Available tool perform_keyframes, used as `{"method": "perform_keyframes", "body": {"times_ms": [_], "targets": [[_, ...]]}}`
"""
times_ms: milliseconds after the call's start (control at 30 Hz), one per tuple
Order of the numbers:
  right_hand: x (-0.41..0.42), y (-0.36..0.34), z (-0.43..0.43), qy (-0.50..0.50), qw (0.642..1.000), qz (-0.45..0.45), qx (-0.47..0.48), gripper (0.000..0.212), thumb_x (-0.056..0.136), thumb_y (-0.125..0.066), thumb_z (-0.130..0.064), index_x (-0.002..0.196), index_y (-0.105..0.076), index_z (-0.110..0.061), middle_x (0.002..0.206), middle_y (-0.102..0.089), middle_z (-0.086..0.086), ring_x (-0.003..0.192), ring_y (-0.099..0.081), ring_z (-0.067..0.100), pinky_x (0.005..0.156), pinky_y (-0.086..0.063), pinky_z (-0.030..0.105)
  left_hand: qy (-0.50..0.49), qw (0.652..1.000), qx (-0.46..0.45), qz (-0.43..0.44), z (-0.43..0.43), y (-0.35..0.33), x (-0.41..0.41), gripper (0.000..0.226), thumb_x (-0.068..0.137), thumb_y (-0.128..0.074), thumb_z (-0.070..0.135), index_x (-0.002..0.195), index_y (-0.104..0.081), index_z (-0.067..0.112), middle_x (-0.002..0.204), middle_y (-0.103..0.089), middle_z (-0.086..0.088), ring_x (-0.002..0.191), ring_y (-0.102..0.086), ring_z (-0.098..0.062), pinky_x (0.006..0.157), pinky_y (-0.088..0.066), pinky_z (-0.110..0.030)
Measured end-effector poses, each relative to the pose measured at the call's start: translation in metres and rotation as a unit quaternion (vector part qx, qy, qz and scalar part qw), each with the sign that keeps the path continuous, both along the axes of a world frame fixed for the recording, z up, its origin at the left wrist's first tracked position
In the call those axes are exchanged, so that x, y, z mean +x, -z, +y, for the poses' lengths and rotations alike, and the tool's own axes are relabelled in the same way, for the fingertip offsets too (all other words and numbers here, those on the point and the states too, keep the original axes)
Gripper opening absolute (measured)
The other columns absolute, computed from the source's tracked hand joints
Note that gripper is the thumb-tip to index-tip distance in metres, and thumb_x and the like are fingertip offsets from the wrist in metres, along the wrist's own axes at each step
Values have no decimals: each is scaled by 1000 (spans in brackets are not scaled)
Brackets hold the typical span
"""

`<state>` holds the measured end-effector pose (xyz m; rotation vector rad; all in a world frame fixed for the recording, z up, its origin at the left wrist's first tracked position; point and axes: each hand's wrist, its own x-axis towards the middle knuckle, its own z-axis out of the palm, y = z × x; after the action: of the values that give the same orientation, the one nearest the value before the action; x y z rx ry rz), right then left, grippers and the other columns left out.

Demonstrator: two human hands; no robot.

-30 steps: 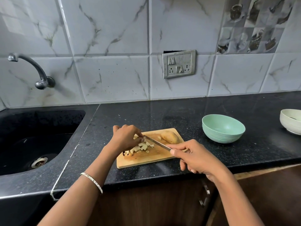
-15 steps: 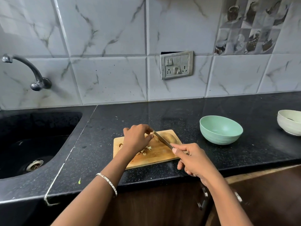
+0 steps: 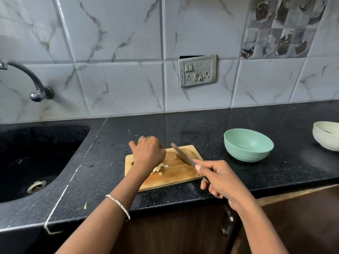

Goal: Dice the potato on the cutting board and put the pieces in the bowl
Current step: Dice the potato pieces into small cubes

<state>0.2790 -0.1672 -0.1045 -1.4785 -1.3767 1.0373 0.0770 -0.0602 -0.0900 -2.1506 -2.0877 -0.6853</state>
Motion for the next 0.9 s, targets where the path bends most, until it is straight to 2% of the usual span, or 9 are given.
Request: {"method": "perform_keyframes", "body": {"times_ms": [167, 300, 500, 633, 800, 900], "targets": [[-10, 1, -1, 23, 999, -9, 28, 32, 102, -58, -30, 133, -64, -37, 59, -66, 5, 40, -42, 11, 38, -33, 19, 67, 997, -30, -7, 4, 0, 13, 24, 90, -56, 23, 99, -74, 37, 105, -71, 11, 114, -54, -20, 94, -29, -46], [-11, 0, -2, 35, 998, -18, 41, 32, 103, -56, -31, 133, -64, -36, 59, -68, 4, 41, -45, 13, 39, -36, 20, 99, 994, -46, -2, 6, 2, 19, 14, 89, -67, 37, 101, -75, 38, 110, -70, 13, 117, -52, -19, 92, -29, -43], [-11, 3, -6, 32, 997, -50, 52, 33, 104, -54, -34, 135, -61, -38, 61, -69, 4, 41, -48, 13, 42, -40, 20, 88, 996, -11, 11, 6, 11, 16, 12, 86, -69, 40, 92, -75, 32, 100, -71, 8, 113, -53, -20, 93, -29, -43], [-16, 9, -7, 23, 996, -75, 49, 32, 104, -52, -38, 135, -59, -42, 64, -71, 3, 43, -50, 14, 48, -45, 25, 76, 997, -4, 20, 3, 14, 15, 14, 88, -66, 39, 91, -75, 27, 98, -69, 6, 114, -52, -20, 94, -29, -44], [-22, 14, -9, 23, 991, -120, 49, 33, 103, -50, -41, 135, -59, -43, 64, -72, -2, 43, -56, 13, 58, -58, 33, 66, 998, -1, 11, 1, 15, 12, 14, 88, -65, 38, 91, -75, 28, 102, -69, 6, 114, -53, -20, 96, -30, -45], [-26, 12, -10, 20, 988, -143, 51, 34, 104, -49, -41, 136, -58, -42, 63, -71, -3, 41, -55, 10, 56, -56, 28, 73, 997, -4, 11, 1, 15, 13, 15, 89, -64, 38, 93, -75, 29, 106, -69, 6, 115, -52, -20, 97, -30, -46]]}}
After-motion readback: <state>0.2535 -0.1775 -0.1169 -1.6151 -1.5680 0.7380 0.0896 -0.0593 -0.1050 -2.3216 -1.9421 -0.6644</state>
